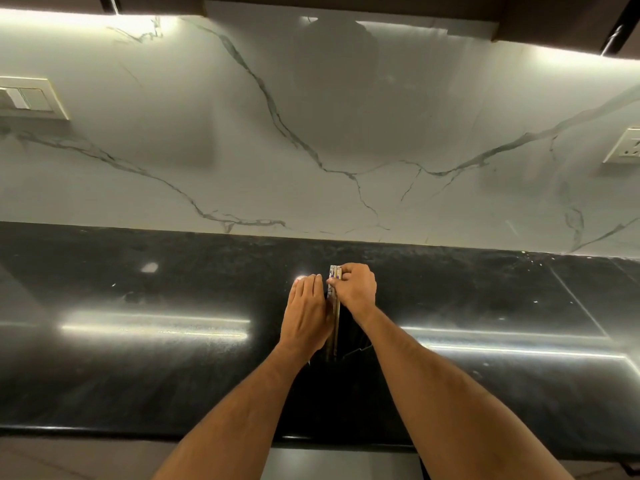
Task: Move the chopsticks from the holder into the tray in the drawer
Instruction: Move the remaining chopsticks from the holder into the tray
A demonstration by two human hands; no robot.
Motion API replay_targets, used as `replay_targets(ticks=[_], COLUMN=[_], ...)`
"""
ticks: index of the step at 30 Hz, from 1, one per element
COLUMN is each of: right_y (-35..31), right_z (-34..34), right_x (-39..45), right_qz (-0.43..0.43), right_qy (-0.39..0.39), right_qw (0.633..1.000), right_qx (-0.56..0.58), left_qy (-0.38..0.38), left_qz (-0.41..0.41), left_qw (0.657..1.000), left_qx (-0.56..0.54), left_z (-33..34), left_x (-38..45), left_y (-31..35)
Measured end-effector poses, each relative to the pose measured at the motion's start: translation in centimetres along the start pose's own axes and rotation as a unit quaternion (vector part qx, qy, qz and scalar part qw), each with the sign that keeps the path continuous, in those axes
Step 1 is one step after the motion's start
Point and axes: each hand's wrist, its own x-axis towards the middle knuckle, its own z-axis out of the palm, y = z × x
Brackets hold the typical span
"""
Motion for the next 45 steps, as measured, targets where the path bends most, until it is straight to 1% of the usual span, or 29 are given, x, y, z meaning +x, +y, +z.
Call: replay_targets(ticks=[4,5,6,7,9,10,12,15,18,21,23,27,31,33,35,37,39,40,41,42,44,45], right_y=[-0.2,-0.2,-0.2,-0.2,-0.3,-0.5,-1.1,-2.2,-3.1,-4.1,-4.7,-6.0,-7.1,-7.6,-8.0,-8.4,-8.6,-8.6,-8.6,-8.6,-8.6,-8.6], right_z=[-0.5,-0.7,-0.8,-1.0,-1.4,-1.7,-2.4,-3.4,-4.1,-4.7,-5.1,-6.3,-7.5,-8.2,-9.4,-11.0,-13.0,-14.0,-14.8,-15.5,-16.2,-16.1], right_x=[-0.6,-0.8,-0.9,-1.1,-1.3,-1.4,-1.6,-1.9,-2.3,-3.0,-3.5,-4.4,-5.1,-5.4,-5.6,-5.5,-5.4,-5.4,-5.5,-5.7,-6.5,-7.0], right_qz=[-0.007,-0.009,-0.012,-0.015,-0.021,-0.023,-0.021,-0.036,-0.053,-0.064,-0.063,-0.074,-0.081,-0.084,-0.087,-0.079,-0.070,-0.064,-0.056,-0.041,0.003,0.029], right_qy=[0.010,0.011,0.012,0.015,0.023,0.025,0.024,0.017,0.022,0.049,0.051,0.060,0.100,0.112,0.135,0.175,0.211,0.220,0.224,0.223,0.215,0.211], right_qw=[0.999,0.999,0.998,0.998,0.995,0.994,0.989,0.985,0.986,0.988,0.986,0.982,0.976,0.969,0.960,0.947,0.932,0.919,0.899,0.870,0.797,0.761], right_qx=[0.031,0.042,0.054,0.067,0.094,0.108,0.143,0.170,0.156,0.135,0.147,0.162,0.175,0.202,0.229,0.256,0.287,0.320,0.371,0.438,0.565,0.612], left_qy=[0.014,0.010,0.004,-0.007,-0.041,-0.058,-0.086,-0.122,-0.100,-0.061,-0.043,-0.025,-0.007,0.019,0.059,0.107,0.153,0.176,0.195,0.208,0.213,0.207], left_qz=[0.030,0.022,-0.004,-0.048,-0.142,-0.172,-0.207,-0.218,-0.232,-0.238,-0.248,-0.284,-0.311,-0.331,-0.351,-0.375,-0.400,-0.409,-0.417,-0.425,-0.442,-0.447], left_qw=[0.997,0.995,0.991,0.981,0.940,0.916,0.879,0.836,0.818,0.818,0.817,0.799,0.790,0.778,0.757,0.735,0.707,0.692,0.677,0.661,0.622,0.595], left_qx=[-0.074,-0.100,-0.137,-0.189,-0.307,-0.358,-0.421,-0.488,-0.516,-0.521,-0.518,-0.529,-0.528,-0.534,-0.548,-0.554,-0.563,-0.568,-0.575,-0.582,-0.610,-0.635], left_z=[-0.7,-0.9,-1.3,-1.7,-2.5,-2.8,-3.2,-3.6,-4.2,-5.0,-5.6,-6.8,-8.0,-8.8,-9.7,-10.7,-11.7,-12.1,-12.5,-12.7,-13.2,-13.4], left_x=[0.2,0.3,0.4,0.4,0.8,1.1,1.4,1.5,1.4,1.6,1.8,2.2,2.6,2.8,3.0,3.0,2.8,2.6,2.4,2.3,2.0,1.9], left_y=[0.7,1.0,1.2,1.5,2.0,2.3,2.5,2.8,3.3,4.0,4.5,5.2,5.7,5.9,6.0,5.6,4.9,4.5,4.2,4.1,4.6,5.0])
